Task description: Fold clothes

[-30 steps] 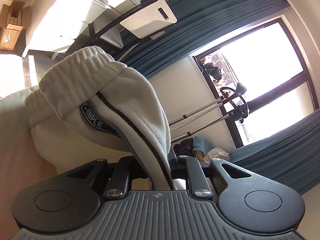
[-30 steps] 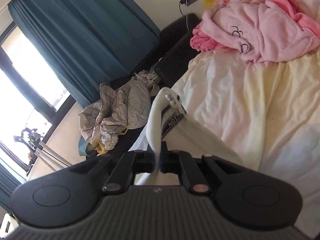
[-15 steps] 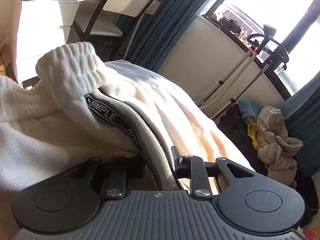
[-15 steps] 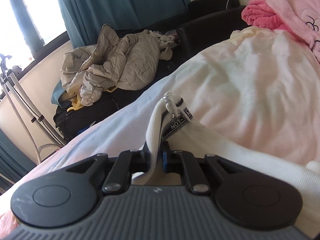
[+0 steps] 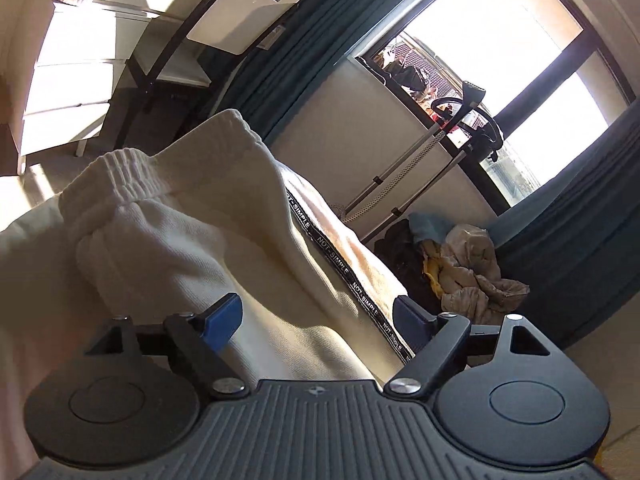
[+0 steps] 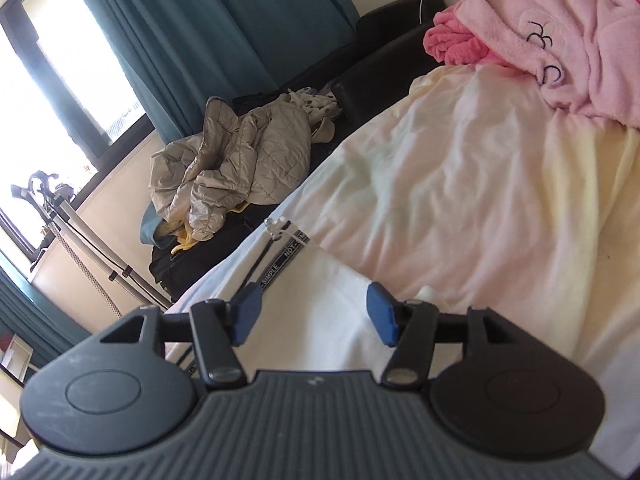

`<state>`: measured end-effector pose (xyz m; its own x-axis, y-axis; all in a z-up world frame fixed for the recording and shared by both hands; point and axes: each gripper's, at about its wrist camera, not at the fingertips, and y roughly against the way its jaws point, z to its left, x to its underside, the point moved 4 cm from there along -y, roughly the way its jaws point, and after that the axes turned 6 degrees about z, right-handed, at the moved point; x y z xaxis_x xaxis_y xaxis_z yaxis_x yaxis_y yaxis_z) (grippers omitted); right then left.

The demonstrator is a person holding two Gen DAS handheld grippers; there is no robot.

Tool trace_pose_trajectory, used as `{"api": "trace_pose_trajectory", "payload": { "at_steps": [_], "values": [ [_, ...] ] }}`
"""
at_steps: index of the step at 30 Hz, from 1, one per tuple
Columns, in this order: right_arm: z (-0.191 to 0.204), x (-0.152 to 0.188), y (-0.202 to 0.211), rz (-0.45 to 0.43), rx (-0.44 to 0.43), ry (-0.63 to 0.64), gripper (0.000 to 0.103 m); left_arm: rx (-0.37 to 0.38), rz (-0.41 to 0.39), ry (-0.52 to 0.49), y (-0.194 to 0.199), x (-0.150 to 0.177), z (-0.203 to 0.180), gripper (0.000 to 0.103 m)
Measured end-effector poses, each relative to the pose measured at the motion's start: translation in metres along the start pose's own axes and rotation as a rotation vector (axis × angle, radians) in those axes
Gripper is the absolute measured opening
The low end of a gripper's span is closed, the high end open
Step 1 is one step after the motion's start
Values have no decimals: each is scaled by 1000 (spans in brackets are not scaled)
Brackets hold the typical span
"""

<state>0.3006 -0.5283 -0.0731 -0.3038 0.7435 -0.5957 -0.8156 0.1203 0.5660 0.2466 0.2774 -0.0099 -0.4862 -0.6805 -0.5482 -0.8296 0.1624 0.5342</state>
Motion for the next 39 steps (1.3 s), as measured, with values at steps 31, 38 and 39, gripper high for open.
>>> {"api": "trace_pose_trajectory", "payload": {
  "at_steps": [31,38,39],
  "values": [
    [14,13,-4,-98,-132,-97,13,-192,-243,54,3,-54,-25,18],
    [-4,0,71,-136,-155,-204,13,-147,-223,54,75,-48,-26,18],
    [-13,4,83,-134,-149,-230,13,-149,-202,49,82,-41,-19,18]
  ]
}}
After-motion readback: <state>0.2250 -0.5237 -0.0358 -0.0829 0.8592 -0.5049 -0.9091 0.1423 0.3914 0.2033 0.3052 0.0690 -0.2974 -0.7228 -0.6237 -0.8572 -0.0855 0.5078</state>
